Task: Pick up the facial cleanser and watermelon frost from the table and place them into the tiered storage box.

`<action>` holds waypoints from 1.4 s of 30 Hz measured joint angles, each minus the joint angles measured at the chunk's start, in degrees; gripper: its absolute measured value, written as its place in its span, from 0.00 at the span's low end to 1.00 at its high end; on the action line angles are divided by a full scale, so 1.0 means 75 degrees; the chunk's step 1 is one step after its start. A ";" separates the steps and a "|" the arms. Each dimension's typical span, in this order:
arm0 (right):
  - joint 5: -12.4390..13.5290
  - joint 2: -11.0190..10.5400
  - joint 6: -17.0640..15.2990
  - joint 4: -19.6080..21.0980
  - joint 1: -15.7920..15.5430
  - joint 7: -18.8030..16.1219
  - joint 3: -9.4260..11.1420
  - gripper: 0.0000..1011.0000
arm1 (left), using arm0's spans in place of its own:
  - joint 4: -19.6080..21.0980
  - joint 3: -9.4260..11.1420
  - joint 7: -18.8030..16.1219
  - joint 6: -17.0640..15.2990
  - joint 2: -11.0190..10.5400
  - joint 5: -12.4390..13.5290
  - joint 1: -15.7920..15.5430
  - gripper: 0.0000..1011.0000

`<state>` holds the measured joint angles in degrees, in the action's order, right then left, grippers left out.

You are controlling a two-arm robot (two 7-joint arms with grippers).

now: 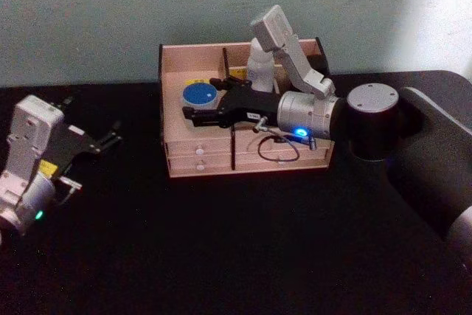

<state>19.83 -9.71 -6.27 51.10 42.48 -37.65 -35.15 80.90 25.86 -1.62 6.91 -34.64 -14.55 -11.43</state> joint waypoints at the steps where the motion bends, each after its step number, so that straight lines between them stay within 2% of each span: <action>1: 0.0000 0.0000 0.0001 0.0000 0.0000 0.0001 0.0000 0.99 | 0.0000 0.0000 0.0000 0.0000 0.0000 0.0000 0.0000 0.99; 11: -0.0018 -0.0024 0.0076 0.0076 -0.0030 0.0014 -0.0005 0.99 | 0.0000 0.0000 0.0000 0.0000 0.0000 0.0000 0.0000 0.99; 16: -0.0076 -0.0112 0.0320 0.0376 -0.0158 0.0101 0.0030 0.99 | 0.0000 0.0000 0.0000 0.0000 0.0000 0.0000 0.0000 0.99; 24: 0.0067 -0.0337 0.0353 0.1121 -0.0432 0.0215 0.0238 0.99 | 0.0000 0.0000 0.0000 0.0000 0.0000 0.0000 0.0000 0.99; 31: 0.0465 -0.1010 0.0321 0.2406 -0.1114 0.0398 0.0682 0.99 | 0.0000 0.0000 -0.0001 0.0000 -0.0001 0.0000 0.0000 0.99; 34: 0.0597 -0.1559 0.0400 0.3189 -0.1694 0.0623 0.0974 0.99 | 0.0000 0.0000 0.0000 0.0000 0.0000 0.0000 0.0000 0.99; 37: 0.0663 -0.1887 0.0412 0.3578 -0.2058 0.0733 0.1141 0.99 | 0.0000 0.0000 0.0000 0.0000 0.0000 0.0000 0.0000 0.99; 38: 0.0707 -0.2111 0.0411 0.3855 -0.2314 0.0797 0.1246 0.99 | 0.0001 0.0000 -0.0001 0.0000 0.0000 0.0000 0.0000 0.99; 42: 0.0842 -0.2622 0.0373 0.4435 -0.2943 0.0960 0.1548 0.99 | 0.0000 0.0000 0.0000 0.0000 0.0000 0.0000 0.0000 0.99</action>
<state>26.14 -29.38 -3.47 84.37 20.41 -30.45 -23.54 80.90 25.86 -1.62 6.91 -34.64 -14.55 -11.43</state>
